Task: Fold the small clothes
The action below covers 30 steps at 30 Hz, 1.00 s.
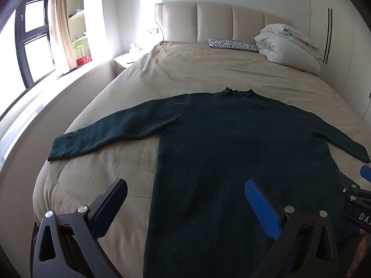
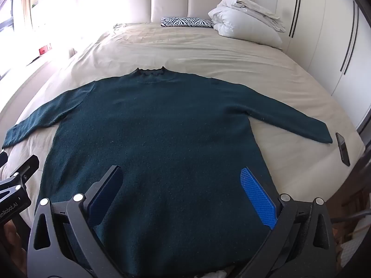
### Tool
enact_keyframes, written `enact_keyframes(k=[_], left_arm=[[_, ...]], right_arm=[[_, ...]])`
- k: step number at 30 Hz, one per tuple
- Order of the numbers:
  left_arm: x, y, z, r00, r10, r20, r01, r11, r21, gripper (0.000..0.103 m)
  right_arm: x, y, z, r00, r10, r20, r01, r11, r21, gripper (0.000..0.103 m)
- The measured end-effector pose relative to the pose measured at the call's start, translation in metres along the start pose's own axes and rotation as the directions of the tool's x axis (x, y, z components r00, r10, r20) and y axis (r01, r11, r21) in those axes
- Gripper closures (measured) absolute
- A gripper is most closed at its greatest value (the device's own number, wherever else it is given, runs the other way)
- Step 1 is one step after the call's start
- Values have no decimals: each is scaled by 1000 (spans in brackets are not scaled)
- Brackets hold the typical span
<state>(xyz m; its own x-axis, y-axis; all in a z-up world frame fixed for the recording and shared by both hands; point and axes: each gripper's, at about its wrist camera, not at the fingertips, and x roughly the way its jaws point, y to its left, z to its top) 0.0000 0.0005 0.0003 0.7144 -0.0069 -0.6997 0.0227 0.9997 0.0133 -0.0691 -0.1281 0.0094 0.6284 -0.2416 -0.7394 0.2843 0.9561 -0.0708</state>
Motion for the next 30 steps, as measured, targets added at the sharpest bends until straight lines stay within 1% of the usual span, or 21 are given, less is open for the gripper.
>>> enact_keyframes(k=[30], left_arm=[[-2, -5, -2, 1000, 6, 1, -6, 1000, 5, 0]], right_arm=[[6, 2, -5, 1000, -8, -11, 8, 1000, -7, 0]])
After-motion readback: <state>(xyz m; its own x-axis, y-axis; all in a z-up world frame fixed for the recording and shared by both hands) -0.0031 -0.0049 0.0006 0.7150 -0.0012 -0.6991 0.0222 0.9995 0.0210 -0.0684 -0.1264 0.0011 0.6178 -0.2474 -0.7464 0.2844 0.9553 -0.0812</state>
